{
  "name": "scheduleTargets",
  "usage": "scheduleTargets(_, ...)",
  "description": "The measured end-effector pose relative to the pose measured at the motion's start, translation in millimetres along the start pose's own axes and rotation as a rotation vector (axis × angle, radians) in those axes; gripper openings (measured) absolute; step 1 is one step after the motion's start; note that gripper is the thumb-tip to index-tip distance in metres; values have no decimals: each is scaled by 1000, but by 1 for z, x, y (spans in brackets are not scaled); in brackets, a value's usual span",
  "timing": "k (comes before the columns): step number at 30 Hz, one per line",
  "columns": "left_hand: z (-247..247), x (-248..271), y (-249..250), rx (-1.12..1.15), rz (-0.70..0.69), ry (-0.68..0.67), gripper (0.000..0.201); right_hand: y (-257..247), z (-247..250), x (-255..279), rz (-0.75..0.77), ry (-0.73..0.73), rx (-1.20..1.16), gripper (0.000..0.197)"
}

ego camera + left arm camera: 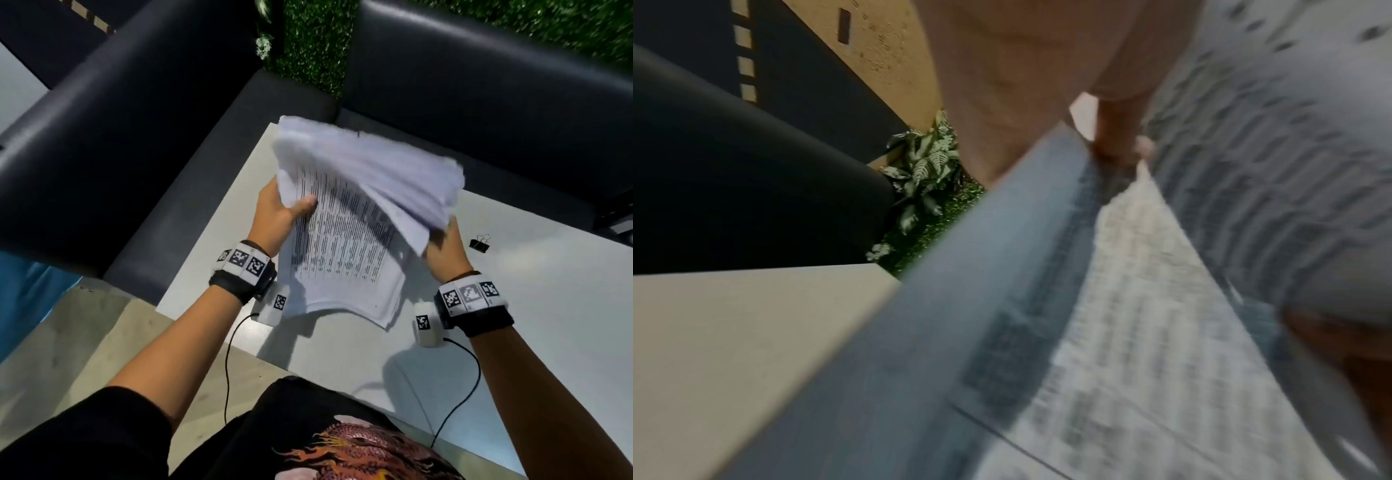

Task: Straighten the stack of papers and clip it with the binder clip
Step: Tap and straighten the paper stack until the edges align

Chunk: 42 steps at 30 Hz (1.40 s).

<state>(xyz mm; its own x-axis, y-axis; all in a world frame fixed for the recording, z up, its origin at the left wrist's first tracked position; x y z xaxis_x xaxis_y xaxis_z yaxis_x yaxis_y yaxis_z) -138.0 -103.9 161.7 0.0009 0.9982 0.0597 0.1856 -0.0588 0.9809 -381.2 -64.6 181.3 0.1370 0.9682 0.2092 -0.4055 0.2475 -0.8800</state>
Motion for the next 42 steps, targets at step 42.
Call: scheduleTargets(42,-15,12,-6,38,-226,87,59,23,-42,-5,72,269,65,49)
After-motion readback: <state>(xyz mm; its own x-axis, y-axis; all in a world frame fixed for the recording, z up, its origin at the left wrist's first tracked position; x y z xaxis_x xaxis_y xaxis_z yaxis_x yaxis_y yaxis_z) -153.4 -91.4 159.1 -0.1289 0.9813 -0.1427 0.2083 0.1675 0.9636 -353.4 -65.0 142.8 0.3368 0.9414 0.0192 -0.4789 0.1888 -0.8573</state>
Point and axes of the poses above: each hand's wrist, its own x-axis away from the middle knuckle, its own z-axis out of the back of the hand, y = z × x, the point moved 1 cm from there along -x, towards the middle knuckle, and after that the axes turned 13 degrees about x, right-handed, at the moved point
